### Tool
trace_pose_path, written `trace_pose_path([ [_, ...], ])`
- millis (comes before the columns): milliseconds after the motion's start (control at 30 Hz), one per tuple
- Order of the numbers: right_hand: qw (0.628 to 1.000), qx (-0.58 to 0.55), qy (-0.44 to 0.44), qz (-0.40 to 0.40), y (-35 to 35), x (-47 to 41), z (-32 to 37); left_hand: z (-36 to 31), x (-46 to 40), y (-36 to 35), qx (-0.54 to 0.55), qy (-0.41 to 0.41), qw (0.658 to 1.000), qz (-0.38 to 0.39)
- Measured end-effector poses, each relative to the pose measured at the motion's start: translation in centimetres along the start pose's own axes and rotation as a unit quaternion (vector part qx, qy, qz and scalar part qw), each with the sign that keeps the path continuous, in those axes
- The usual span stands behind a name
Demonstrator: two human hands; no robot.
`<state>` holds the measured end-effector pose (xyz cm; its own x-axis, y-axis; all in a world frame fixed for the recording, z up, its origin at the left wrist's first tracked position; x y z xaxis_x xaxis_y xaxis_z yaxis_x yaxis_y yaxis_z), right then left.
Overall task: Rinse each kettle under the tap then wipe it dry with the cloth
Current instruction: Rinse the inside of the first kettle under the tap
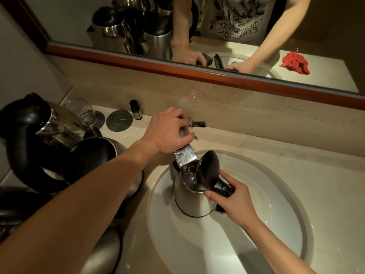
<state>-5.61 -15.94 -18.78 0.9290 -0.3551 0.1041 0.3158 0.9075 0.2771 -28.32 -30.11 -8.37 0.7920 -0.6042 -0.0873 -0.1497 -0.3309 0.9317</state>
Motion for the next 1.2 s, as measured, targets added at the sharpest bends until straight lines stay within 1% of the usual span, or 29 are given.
trace_pose_path([
  [367, 1.0, 0.012, -0.01, 0.002, -0.02, -0.32, 0.37, 0.12, -0.08, -0.11, 0.003, 0.001, 1.0, 0.003],
  [767, 0.999, 0.026, 0.012, 0.014, 0.31, -0.82, 0.63, 0.0, -0.11, -0.28, 0.0, -0.001, 1.0, 0.001],
  [1200, 1.0, 0.016, 0.02, 0.018, 0.34, -0.9, 0.75, 0.06, -0.12, -0.25, 0.002, 0.001, 1.0, -0.004],
])
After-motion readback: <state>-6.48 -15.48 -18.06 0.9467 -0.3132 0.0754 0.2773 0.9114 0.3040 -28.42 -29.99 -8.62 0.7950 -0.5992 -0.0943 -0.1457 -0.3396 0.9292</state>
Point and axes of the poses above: each hand's wrist, its own x-axis away from the middle knuckle, its own y-axis out of the back of the hand, z = x × y, the point moved 4 cm from there along -x, towards the middle knuckle, and after that the axes turned 14 degrees about y, right-handed, at the moved point
